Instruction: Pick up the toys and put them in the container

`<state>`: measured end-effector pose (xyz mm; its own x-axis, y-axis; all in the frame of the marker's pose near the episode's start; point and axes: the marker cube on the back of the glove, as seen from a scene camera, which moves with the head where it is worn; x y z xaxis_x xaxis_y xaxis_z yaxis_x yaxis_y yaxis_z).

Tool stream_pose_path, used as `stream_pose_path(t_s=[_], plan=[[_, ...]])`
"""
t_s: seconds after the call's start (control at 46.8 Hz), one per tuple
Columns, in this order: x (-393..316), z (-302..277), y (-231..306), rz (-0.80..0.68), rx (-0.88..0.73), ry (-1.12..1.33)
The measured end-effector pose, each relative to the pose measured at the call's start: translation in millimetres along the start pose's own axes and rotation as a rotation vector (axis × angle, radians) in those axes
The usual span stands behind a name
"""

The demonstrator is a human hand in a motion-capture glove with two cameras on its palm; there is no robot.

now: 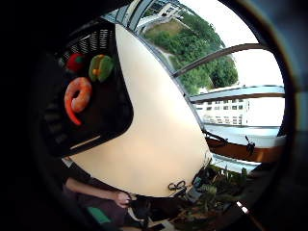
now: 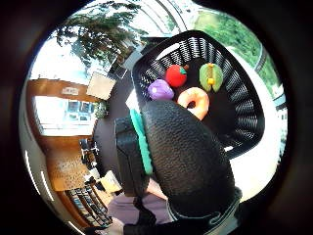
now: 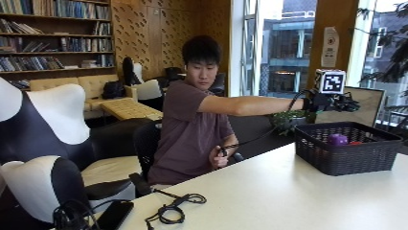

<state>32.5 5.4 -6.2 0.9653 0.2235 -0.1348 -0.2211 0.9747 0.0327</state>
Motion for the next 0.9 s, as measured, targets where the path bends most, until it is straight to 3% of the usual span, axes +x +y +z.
stream_pose_path(t_s=[0.043,0.064,0.149,0.235,0.769,0.897], plan=[[5,3,-8,0.219,-0.003,0.088],[4,3,-8,0.223,-0.004,0.090],[-11,-2,7,-0.214,-0.006,-0.075],[-9,-1,11,-0.314,-0.009,-0.085],[-16,-1,11,-0.280,-0.014,-0.100],[-8,1,6,-0.155,-0.011,-0.043]])
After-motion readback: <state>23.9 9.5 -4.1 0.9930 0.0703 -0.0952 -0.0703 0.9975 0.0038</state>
